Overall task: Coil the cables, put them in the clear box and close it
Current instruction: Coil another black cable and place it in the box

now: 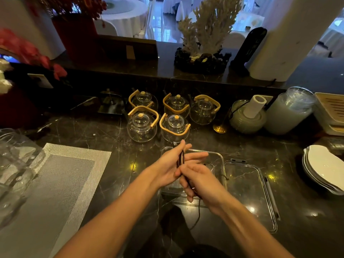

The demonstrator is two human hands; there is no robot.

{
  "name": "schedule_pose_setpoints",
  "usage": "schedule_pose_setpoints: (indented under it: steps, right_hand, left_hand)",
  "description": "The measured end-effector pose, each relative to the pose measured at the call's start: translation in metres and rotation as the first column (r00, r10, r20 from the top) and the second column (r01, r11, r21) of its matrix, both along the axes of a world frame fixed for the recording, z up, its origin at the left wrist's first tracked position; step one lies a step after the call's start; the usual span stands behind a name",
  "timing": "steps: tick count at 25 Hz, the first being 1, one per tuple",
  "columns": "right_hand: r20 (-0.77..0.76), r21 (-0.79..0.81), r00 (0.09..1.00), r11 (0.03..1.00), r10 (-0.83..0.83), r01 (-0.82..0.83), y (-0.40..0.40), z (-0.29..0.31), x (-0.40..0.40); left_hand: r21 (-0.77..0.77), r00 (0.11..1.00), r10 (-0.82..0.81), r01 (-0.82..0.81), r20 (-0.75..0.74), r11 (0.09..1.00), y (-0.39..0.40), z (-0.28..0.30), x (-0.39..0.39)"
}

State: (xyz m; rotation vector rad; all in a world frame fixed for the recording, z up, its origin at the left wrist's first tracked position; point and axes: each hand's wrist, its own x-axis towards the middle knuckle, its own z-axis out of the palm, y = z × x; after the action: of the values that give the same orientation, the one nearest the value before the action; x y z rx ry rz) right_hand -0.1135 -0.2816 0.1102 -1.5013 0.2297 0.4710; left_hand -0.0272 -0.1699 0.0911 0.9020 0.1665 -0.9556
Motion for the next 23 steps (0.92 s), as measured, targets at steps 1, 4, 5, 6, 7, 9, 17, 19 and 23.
schedule_pose_setpoints:
  steps: [1, 4, 5, 6, 7, 9, 17, 19, 23]
  right_hand:
    - [-0.026, 0.023, 1.000, 1.000, 0.003, -0.003, 0.000, -0.006, -0.005]
    - [-0.125, 0.015, 0.991, 0.999, 0.052, -0.051, -0.004, -0.025, -0.019]
    - [-0.146, -0.007, 0.986, 0.997, 0.073, -0.075, -0.007, -0.030, -0.022]
    - [-0.161, -0.016, 0.982, 0.995, 0.098, -0.102, -0.011, -0.036, -0.024]
    - [-0.179, -0.003, 0.977, 0.993, 0.114, -0.117, -0.016, -0.040, -0.023]
    - [-0.230, 0.079, 0.968, 0.994, 0.097, -0.080, -0.032, -0.045, -0.015]
    - [-0.188, -0.059, 0.982, 0.998, -0.035, 0.025, -0.077, -0.015, 0.055]
    - [-0.154, -0.136, 0.984, 0.988, -0.090, 0.069, -0.078, -0.002, 0.066]
    - [0.008, -0.176, 1.000, 0.984, 0.022, -0.021, -0.049, 0.014, 0.055]
  left_hand:
    - [-0.035, 0.999, 0.034, -0.034, 0.002, 0.999, 0.000, 0.000, 0.001]
    - [-0.113, 0.991, 0.130, -0.127, 0.023, 0.986, -0.002, -0.001, 0.005]
    - [-0.139, 0.989, 0.149, -0.147, 0.009, 0.979, -0.002, 0.002, 0.006]
    - [-0.161, 0.988, 0.156, -0.155, -0.006, 0.975, 0.000, 0.006, 0.007]
    - [-0.194, 0.990, 0.140, -0.142, -0.027, 0.971, 0.002, 0.010, 0.008]
    - [-0.282, 0.999, 0.035, -0.045, -0.038, 0.958, 0.008, 0.014, 0.008]
    - [0.158, 0.927, -0.360, 0.342, 0.102, 0.926, 0.014, 0.000, -0.006]
    - [0.207, 0.938, -0.338, 0.316, 0.081, 0.926, 0.014, -0.004, -0.008]
    - [0.176, 0.992, -0.107, 0.095, 0.061, 0.980, 0.004, -0.013, -0.007]
